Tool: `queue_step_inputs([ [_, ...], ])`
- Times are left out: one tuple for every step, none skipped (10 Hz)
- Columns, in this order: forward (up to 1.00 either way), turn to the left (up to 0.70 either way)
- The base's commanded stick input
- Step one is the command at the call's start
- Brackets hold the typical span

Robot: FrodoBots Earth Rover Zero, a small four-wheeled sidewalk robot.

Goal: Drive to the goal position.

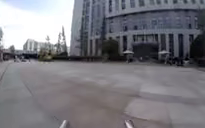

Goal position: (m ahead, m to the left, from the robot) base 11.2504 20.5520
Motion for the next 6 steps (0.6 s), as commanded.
queue_step_inputs([
  [0.7, 0.0],
  [0.7, 0.0],
  [0.7, 0.0],
  [0.7, 0.0],
  [0.7, 0.0],
  [0.7, 0.0],
])
